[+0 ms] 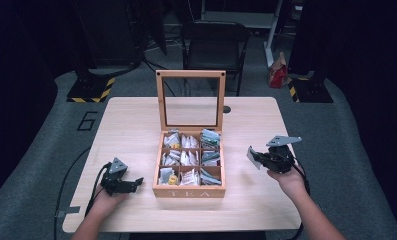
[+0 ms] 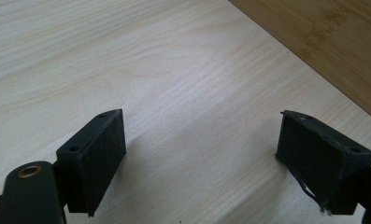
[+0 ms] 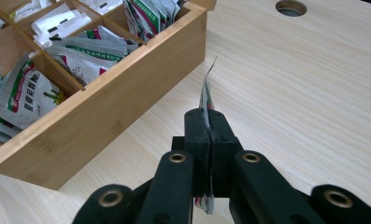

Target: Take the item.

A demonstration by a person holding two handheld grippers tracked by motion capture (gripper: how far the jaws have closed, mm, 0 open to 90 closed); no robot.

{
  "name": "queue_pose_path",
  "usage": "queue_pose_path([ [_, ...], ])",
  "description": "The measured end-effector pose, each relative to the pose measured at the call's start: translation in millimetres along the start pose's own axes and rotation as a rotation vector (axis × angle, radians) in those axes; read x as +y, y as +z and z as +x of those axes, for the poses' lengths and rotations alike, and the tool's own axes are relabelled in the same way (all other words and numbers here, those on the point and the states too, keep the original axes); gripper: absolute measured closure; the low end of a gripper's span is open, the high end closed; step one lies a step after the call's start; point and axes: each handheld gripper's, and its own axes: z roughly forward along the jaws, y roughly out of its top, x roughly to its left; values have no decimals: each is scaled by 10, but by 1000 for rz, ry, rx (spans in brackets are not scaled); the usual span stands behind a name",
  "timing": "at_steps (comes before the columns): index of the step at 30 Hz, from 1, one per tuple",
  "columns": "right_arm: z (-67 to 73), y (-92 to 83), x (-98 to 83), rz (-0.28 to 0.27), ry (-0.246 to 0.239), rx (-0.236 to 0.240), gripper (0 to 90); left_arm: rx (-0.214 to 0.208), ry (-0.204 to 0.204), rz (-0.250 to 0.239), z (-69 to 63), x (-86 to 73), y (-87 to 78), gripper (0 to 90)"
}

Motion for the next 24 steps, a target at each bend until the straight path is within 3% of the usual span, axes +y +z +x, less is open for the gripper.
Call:
queue_pose_path([
  [24,54,232,-273,29,19,-26,883,1,1,0,1,0,-1,151],
])
